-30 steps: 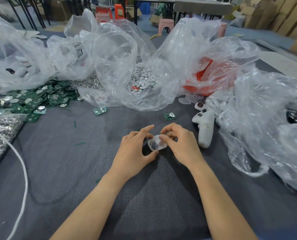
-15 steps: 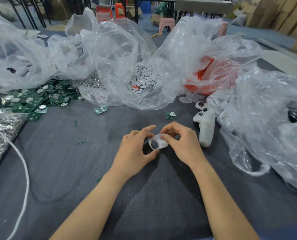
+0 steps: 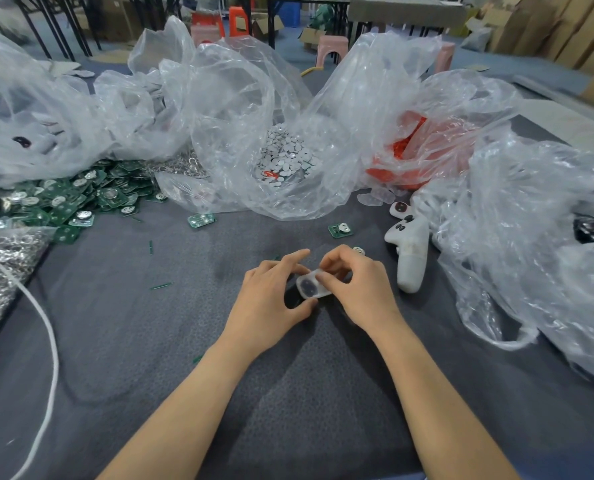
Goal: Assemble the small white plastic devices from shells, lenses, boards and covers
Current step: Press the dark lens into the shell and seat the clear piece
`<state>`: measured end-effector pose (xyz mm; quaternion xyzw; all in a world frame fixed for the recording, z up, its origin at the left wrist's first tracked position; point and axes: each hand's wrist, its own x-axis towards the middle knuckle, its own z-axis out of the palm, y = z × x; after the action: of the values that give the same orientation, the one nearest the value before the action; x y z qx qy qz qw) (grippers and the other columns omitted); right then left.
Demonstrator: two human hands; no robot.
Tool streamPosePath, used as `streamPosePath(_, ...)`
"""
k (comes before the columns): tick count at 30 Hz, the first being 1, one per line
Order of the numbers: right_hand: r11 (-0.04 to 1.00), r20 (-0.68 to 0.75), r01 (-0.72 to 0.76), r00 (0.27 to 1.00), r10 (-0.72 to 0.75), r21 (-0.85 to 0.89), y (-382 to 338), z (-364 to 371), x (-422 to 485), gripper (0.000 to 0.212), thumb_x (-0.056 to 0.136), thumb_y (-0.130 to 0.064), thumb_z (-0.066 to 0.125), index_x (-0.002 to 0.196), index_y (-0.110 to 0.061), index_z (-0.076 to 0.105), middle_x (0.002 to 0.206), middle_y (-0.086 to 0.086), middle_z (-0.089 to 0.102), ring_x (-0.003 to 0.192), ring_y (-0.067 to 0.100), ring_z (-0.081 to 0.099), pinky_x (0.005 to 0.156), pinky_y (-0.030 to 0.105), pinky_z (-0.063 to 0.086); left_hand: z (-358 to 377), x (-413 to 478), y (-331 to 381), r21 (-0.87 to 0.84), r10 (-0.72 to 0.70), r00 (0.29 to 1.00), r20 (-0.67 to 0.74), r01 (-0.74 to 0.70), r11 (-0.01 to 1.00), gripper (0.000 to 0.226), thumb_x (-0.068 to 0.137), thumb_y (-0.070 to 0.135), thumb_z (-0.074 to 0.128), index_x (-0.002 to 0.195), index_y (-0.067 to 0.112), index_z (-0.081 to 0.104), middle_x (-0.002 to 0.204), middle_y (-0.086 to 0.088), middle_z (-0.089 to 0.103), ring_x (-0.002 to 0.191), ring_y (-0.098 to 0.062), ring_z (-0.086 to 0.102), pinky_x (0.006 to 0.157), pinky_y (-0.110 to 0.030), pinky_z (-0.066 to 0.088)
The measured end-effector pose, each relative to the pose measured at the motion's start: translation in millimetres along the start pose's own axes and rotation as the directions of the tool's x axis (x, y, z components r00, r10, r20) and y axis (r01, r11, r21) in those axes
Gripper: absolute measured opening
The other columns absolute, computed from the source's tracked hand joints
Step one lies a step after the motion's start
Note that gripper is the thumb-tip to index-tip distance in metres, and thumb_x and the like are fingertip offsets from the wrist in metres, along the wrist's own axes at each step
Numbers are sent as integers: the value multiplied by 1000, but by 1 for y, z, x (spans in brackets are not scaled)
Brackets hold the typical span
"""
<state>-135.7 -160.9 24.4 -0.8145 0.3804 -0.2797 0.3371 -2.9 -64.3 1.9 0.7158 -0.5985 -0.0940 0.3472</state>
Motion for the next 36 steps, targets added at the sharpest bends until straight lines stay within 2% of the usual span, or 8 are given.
streamPosePath(3,999,-21,25,999,-26,-47,1,1,0,12,79,-14,75,79,-19,64,78,-13,59,64,2,53,62,15,42,0,0,0,-17,7,1000,-15,-7,1000,48,79,31,74,120,31,49,108,26,56,109,-4,48,96,-24,28)
streamPosePath(6,997,-25,27,999,-28,-67,2,1,1,11,78,-15,76,80,-18,66,87,-5,56,63,5,49,67,23,45,0,0,0,-6,31,999,-19,-31,1000,25,78,29,75,94,24,57,105,19,63,104,-9,53,96,-36,37)
streamPosePath(9,997,-5,10,1000,-10,-82,2,1,0,10,80,-15,74,85,-18,65,90,-4,56,64,3,48,71,27,47,1,0,1,-11,46,999,-17,-46,999,21,76,25,77,79,21,57,107,16,65,103,-13,55,94,-43,41)
streamPosePath(16,997,-19,-24,1000,22,-73,3,0,1,5,85,-12,68,88,-16,67,92,-3,61,77,11,58,77,28,49,1,0,0,-19,48,998,-27,-49,999,20,76,24,77,78,20,58,107,16,64,105,-11,55,93,-43,41)
streamPosePath(24,993,-1,-66,998,66,-97,5,2,2,7,85,-10,68,89,-15,69,88,-4,67,79,13,61,77,29,51,-1,-1,4,-33,49,998,-30,-50,998,22,77,23,76,79,25,55,105,16,65,104,-12,56,93,-44,42)
streamPosePath(29,997,-28,-71,997,70,-37,5,2,2,4,85,-14,68,88,-16,69,84,-6,68,77,9,61,74,20,49,-2,-1,5,-33,35,999,-18,-36,999,22,77,24,75,84,23,54,100,12,66,101,-14,56,93,-44,42)
streamPosePath(36,995,9,-74,997,75,-65,4,1,1,9,83,-14,71,91,-16,69,88,-3,67,77,13,60,76,29,51,-2,-1,6,-11,45,999,-29,-46,999,20,77,25,77,79,23,57,103,12,65,103,-15,56,93,-43,42)
